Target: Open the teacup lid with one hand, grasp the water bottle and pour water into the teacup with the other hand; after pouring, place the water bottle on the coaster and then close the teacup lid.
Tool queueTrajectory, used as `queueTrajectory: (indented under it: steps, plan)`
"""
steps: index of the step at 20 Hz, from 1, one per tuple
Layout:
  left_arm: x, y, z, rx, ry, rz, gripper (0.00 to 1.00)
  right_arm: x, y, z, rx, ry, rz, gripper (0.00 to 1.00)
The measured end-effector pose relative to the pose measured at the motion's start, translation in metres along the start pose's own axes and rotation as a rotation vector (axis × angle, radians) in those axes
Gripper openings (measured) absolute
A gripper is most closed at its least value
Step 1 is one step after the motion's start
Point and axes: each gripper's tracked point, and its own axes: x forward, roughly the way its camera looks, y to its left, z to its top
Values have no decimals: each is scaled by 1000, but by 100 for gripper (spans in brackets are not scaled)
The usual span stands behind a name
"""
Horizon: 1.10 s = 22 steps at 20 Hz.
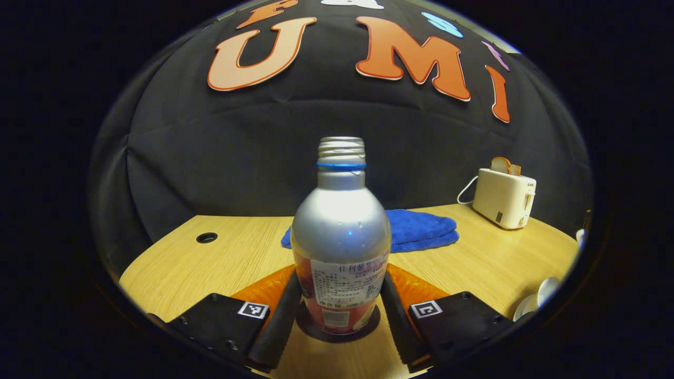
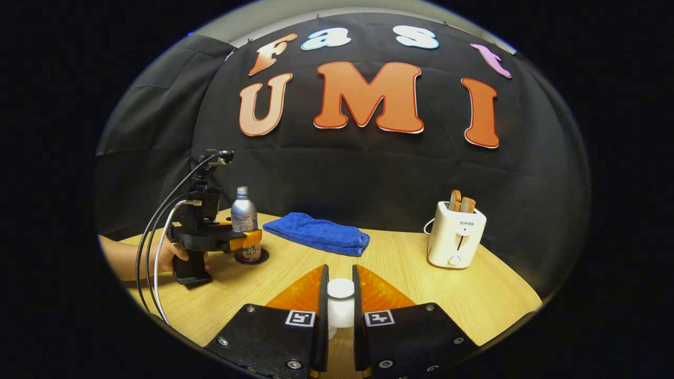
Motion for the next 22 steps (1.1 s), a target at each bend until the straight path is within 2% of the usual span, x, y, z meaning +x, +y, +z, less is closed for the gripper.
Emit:
queueTrajectory:
  steps: [2,3,4,5,7,8,9,10,14,15,16,22]
  plan:
    - [0,-1,0,-10,-10,-2,81,1,0,-2,1,3,-1,20]
    - [0,-2,-1,-6,-4,-8,85,2,0,-1,3,3,1,20]
    - [-1,-1,-1,-6,-1,-12,83,2,1,-2,4,3,0,20]
    - [-1,-2,-2,-3,3,-18,87,3,2,-2,7,3,2,20]
    - [-3,-3,-3,-5,7,-26,87,4,5,-2,12,5,8,20]
    - [-5,-2,-2,-6,5,-26,91,4,8,-3,11,6,13,20]
    - [-5,-3,-2,-11,6,-26,99,4,10,-3,10,7,15,20]
    - [-8,-3,-3,-9,13,-28,100,5,13,-5,6,10,22,20]
    - [-22,0,1,39,-15,-20,100,4,24,-12,-10,24,39,20]
    - [-27,-1,2,50,-19,-21,95,5,27,-15,-12,30,46,19]
    - [-33,-2,3,50,-28,-28,100,6,30,-17,-12,36,50,19]
    - [-70,-1,7,66,-56,-22,100,13,49,-38,-19,76,85,20]
